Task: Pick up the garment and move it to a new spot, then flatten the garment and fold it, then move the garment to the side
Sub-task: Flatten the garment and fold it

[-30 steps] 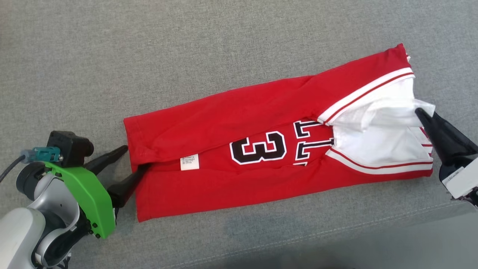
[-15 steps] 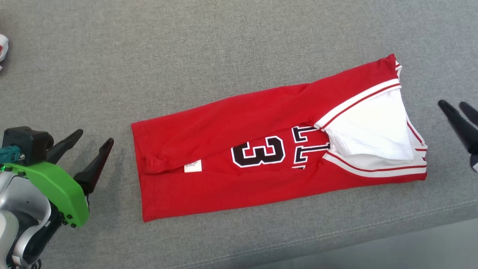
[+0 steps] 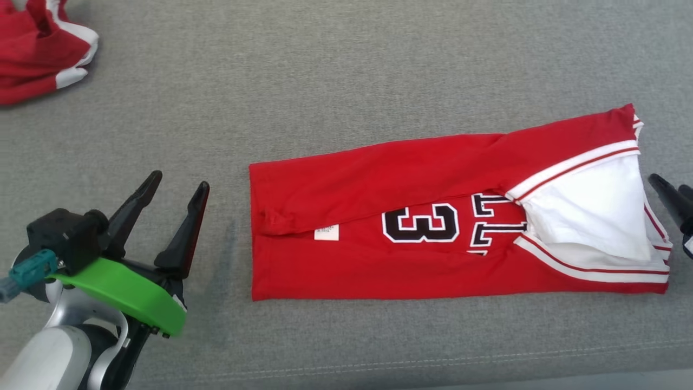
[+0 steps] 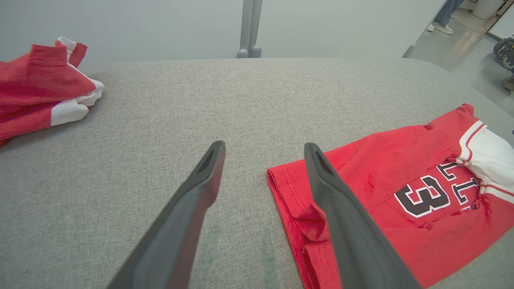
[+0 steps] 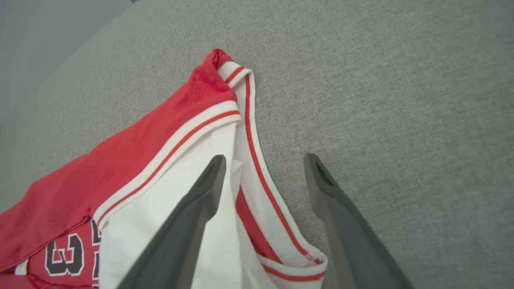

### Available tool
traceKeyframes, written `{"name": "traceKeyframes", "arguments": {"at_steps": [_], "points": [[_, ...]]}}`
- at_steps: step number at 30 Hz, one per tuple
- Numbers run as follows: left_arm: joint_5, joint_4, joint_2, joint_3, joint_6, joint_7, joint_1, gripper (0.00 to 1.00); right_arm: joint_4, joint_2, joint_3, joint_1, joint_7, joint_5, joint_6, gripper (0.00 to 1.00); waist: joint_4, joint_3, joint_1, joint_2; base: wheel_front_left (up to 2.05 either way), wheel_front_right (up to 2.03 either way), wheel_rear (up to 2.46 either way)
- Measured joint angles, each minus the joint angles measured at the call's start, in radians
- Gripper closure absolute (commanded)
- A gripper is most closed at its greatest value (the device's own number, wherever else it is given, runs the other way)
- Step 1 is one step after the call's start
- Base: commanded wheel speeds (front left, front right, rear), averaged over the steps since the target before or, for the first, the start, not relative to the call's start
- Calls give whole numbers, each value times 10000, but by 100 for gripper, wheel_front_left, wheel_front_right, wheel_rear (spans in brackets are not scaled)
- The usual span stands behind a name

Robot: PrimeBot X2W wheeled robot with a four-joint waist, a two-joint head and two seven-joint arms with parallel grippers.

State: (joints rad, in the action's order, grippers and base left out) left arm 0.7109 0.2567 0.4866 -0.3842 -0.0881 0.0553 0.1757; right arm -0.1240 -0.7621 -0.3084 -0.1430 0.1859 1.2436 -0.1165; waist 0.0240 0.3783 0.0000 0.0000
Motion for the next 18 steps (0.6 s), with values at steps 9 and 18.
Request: {"name": "traceKeyframes", "arguments": {"at_steps": [9, 18], "points": [[-328, 77, -13, 570, -104, -825, -524, 0, -1101, 464, -276, -58, 111, 61, -15, 0, 943, -194, 0, 0, 0, 0, 0], [-368, 121, -88, 625, -180, -1104, -1099, 0, -2023, 708, -307, -243, 276, 186, -69, 0, 1250, -547, 0, 0, 0, 0, 0]]}}
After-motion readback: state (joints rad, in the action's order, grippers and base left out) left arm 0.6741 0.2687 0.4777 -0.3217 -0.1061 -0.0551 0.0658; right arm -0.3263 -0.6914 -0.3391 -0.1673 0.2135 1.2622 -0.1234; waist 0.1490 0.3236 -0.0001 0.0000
